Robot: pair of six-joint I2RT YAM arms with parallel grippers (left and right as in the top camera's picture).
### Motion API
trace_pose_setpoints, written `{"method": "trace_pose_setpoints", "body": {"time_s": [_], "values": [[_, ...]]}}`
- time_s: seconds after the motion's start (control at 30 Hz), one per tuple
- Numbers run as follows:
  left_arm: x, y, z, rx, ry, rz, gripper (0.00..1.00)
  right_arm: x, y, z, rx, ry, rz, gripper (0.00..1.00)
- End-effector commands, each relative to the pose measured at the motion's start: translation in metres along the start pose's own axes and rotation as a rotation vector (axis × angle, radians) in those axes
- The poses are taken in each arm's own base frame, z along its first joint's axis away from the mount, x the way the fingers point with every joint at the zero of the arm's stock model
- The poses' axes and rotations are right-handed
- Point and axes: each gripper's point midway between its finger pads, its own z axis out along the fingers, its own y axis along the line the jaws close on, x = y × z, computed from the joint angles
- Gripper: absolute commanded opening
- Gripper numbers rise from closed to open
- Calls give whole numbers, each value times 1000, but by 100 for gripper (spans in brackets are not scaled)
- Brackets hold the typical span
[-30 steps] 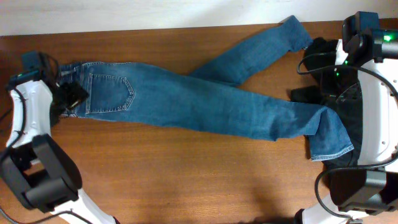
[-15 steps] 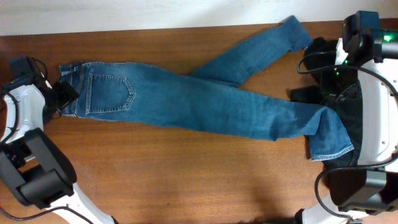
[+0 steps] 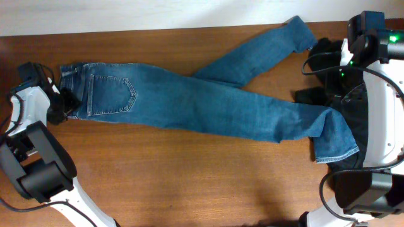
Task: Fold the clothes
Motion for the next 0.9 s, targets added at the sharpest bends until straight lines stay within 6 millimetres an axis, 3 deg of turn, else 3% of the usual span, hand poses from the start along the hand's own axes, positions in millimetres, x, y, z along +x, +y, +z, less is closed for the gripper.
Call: {"method": "trace_pose_setpoints", "body": {"time_s": [0.0, 0.1, 0.3, 0.37, 0.5, 0.6, 0.87], "values": [[4, -9, 3, 63, 23, 0, 22, 0, -1, 1, 9, 0, 5, 15], [2, -17, -4, 105, 18, 6, 0, -1, -1, 1, 9, -3, 5, 15], [-8, -22, -39, 121, -49, 25, 0, -1, -1, 1, 9, -4, 5, 15], [-8, -23, -60, 126, -68, 43, 0, -1, -1, 1, 9, -4, 5, 15], [21, -17, -104, 104, -9, 37, 0, -1, -1, 1, 9, -4, 5, 15], [49, 1, -143, 18, 29, -8, 0, -1, -1, 1, 9, -4, 5, 15], [93, 11, -211, -2, 33, -17, 0, -1, -1, 1, 9, -4, 5, 16]]}}
